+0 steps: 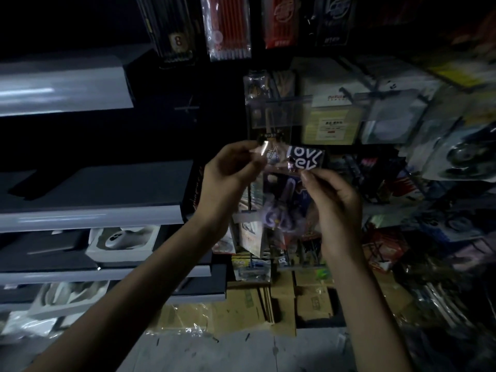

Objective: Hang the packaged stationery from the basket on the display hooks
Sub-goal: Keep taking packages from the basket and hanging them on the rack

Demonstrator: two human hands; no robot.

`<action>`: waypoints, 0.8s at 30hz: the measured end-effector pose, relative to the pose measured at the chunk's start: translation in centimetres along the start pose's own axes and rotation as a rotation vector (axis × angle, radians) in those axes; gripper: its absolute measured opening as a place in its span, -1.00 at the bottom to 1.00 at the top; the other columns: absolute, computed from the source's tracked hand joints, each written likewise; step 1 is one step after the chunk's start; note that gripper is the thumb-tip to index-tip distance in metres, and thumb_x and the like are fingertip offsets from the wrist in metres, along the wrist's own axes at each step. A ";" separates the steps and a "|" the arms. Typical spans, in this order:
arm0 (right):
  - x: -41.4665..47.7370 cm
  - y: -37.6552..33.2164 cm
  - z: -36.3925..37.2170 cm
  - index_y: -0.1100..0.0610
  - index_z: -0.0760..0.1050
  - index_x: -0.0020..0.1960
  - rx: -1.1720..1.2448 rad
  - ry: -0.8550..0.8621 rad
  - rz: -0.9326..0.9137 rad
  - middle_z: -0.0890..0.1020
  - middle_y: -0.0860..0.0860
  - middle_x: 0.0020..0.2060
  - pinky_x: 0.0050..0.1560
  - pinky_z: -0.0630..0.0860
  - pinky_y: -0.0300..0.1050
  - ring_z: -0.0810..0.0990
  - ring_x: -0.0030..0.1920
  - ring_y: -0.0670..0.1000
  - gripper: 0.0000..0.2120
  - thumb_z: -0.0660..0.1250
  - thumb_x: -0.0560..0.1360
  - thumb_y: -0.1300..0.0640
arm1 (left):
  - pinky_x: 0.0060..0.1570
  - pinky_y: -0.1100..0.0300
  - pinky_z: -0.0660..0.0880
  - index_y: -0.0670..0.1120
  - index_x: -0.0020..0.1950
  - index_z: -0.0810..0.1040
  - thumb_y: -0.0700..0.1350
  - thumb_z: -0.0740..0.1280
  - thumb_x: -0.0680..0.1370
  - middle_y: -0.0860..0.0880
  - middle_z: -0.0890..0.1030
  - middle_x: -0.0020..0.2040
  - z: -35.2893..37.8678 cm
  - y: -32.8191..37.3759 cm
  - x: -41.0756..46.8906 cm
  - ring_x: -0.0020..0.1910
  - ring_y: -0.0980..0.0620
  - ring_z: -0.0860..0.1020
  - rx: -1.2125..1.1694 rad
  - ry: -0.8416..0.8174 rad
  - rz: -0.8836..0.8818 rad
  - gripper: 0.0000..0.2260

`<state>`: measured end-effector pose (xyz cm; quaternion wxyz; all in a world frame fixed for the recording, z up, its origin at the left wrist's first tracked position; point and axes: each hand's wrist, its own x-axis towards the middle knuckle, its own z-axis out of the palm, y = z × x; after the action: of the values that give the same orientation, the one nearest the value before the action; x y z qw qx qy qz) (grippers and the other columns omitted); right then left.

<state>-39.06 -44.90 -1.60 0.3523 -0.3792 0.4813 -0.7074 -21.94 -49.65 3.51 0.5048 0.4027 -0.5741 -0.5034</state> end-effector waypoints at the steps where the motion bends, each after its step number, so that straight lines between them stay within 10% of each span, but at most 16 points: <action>1: 0.2 0.0 -0.1 0.04 0.69 0.04 -0.003 0.008 -0.003 0.76 -0.02 -0.04 0.09 0.62 -0.01 0.72 0.07 0.01 -0.93 0.45 0.58 0.14 | 0.19 0.05 0.64 -0.14 0.34 0.59 -0.20 0.44 0.62 -0.09 0.73 0.13 -0.1 0.6 0.3 0.17 -0.04 0.70 -0.002 0.024 0.025 -0.72; 5: 0.8 0.1 -0.4 0.03 0.68 0.04 -0.058 0.049 -0.057 0.76 -0.09 -0.09 0.03 0.61 -0.16 0.71 0.00 -0.09 -0.93 0.44 0.59 0.16 | 0.24 -0.24 0.59 -0.14 0.32 0.60 -0.17 0.45 0.62 -0.28 0.65 0.14 -0.1 2.4 0.8 0.18 -0.29 0.65 0.005 0.041 0.096 -0.73; 11: 1.2 -0.1 0.1 0.10 0.68 0.09 -0.129 0.037 -0.081 0.76 -0.07 -0.06 -0.04 0.56 -0.25 0.71 -0.01 -0.11 -0.89 0.41 0.61 0.12 | 0.16 -0.17 0.55 -0.15 0.21 0.61 -0.16 0.40 0.66 -0.06 0.64 -0.04 -0.4 4.1 0.1 -0.02 -0.02 0.60 0.024 -0.071 0.138 -0.85; 17: 1.9 -2.1 1.9 0.07 0.66 0.01 -0.071 0.061 -0.114 0.73 -0.18 -0.17 -0.09 0.52 -0.34 0.68 -0.09 -0.23 -0.96 0.42 0.61 0.15 | 0.23 -0.27 0.56 -0.17 0.33 0.59 -0.17 0.38 0.65 -0.33 0.57 0.02 -0.5 6.6 0.0 0.00 -0.06 0.59 0.068 -0.132 0.218 -0.74; 24: 3.2 -3.5 3.7 0.12 0.67 -0.02 -0.021 0.070 -0.138 0.74 -0.07 -0.16 -0.11 0.55 -0.29 0.69 -0.10 -0.16 -0.93 0.44 0.59 0.13 | 0.14 0.08 0.62 -0.10 0.38 0.57 -0.24 0.34 0.68 -0.40 0.54 0.01 -1.6 7.5 0.5 0.03 -0.03 0.64 0.194 -0.200 0.281 -0.73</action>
<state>-37.76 -48.22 3.25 0.2815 -0.3903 0.4736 -0.7377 -20.07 -49.17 10.99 0.4694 0.3131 -0.7179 -0.4078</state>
